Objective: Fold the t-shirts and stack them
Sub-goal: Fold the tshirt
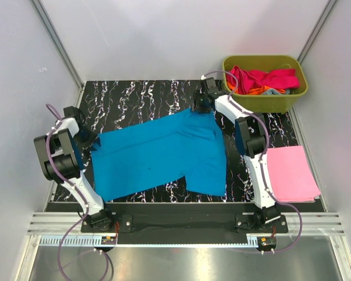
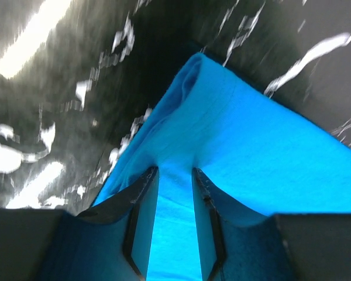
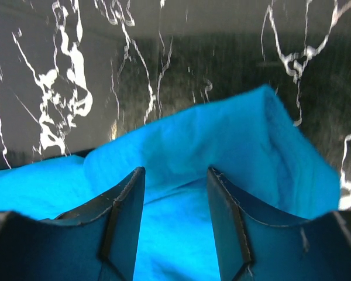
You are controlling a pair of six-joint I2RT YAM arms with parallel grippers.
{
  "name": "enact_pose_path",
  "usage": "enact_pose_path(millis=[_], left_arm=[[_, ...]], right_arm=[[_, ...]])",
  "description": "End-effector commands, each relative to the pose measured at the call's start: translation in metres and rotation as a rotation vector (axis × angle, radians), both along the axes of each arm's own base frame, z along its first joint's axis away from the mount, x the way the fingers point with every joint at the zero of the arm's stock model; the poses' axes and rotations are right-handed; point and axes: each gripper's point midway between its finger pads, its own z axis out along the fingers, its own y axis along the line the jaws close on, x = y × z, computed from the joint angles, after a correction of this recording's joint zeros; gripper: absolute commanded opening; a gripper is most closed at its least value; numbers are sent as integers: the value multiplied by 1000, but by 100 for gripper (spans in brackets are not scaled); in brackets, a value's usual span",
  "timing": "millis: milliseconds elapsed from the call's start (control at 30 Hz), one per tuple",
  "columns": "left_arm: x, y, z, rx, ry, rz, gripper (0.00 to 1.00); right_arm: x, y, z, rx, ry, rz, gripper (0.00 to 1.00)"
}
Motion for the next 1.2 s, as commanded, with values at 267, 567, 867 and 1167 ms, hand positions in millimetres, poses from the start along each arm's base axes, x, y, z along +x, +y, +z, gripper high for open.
enact_pose_path(millis=[267, 567, 867, 1167], left_arm=[[59, 35, -13, 39, 18, -63, 38], [66, 38, 30, 76, -47, -69, 49], [38, 44, 69, 179, -85, -34, 51], [21, -2, 72, 119, -114, -73, 49]], right_arm=[[47, -18, 8, -90, -63, -23, 55], [51, -21, 64, -74, -114, -35, 58], [17, 20, 115, 44, -104, -1, 61], [-60, 22, 89, 26, 45, 49, 60]])
